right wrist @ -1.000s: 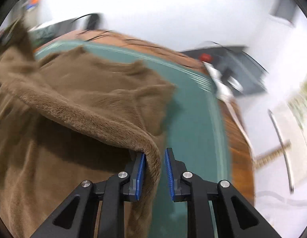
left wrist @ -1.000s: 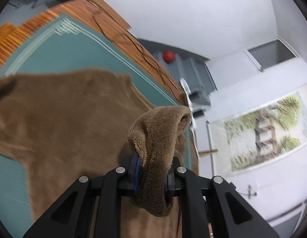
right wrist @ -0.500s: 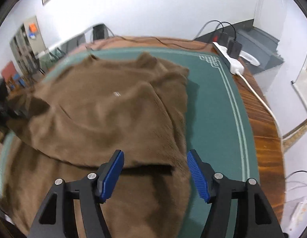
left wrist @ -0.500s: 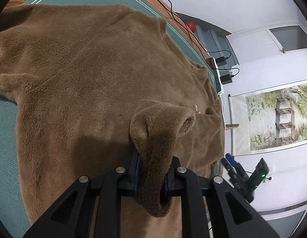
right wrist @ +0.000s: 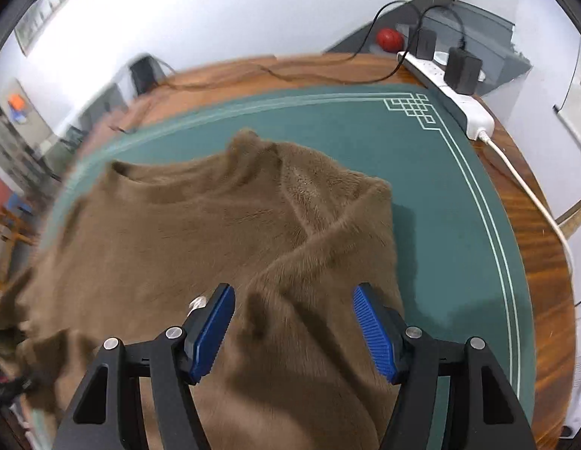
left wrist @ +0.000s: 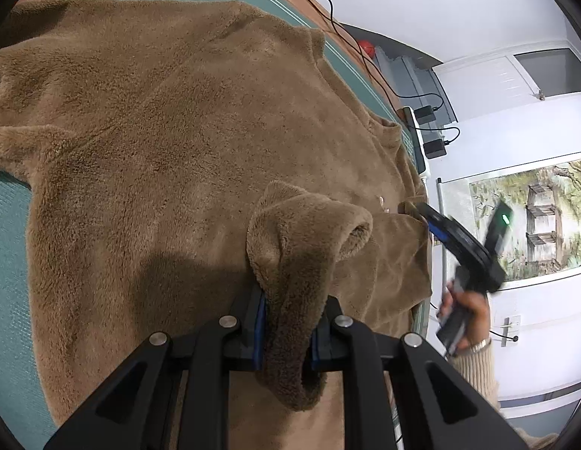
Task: Fold clothes
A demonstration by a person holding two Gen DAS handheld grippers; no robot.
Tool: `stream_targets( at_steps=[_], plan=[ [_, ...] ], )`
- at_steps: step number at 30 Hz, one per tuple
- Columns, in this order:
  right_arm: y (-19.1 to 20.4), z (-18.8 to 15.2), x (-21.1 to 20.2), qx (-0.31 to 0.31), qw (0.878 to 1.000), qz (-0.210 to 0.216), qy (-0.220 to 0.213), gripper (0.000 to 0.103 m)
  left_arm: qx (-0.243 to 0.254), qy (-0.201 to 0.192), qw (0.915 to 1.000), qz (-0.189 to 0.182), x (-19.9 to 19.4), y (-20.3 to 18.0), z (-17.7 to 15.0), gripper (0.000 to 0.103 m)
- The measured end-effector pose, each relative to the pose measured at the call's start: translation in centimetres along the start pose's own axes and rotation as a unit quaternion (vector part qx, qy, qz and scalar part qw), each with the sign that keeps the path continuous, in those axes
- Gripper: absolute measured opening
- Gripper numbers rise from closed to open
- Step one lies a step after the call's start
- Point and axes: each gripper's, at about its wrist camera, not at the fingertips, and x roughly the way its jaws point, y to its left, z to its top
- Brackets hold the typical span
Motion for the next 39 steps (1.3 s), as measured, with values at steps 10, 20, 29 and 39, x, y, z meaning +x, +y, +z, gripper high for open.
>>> stream_targets(
  at_steps=[10, 20, 29, 39],
  plan=[
    [-2.4, 0.1, 1.6, -0.033, 0.993, -0.110, -0.010, 0.033, 0.022, -0.050, 0.9979, -0.036, -1.5, -2.1, 3.4, 0.018],
    [-8.2, 0.7, 1.1, 0.037, 0.990, -0.129, -0.034, 0.032, 0.021, -0.100, 0.9946, -0.022, -1.2, -1.9, 9.1, 0.018],
    [-4.3, -1.5, -0.5, 0.003, 0.998, -0.049, -0.048, 0.066, -0.014, -0.073, 0.9967, 0.034, 1.3, 1.2, 9.1, 0.036],
    [0.2, -4.4, 1.2, -0.070, 0.997, 0.021, -0.012, 0.066, -0.050, -0.109, 0.9902, 0.071, -1.7, 4.3, 8.8, 0.053]
  ],
)
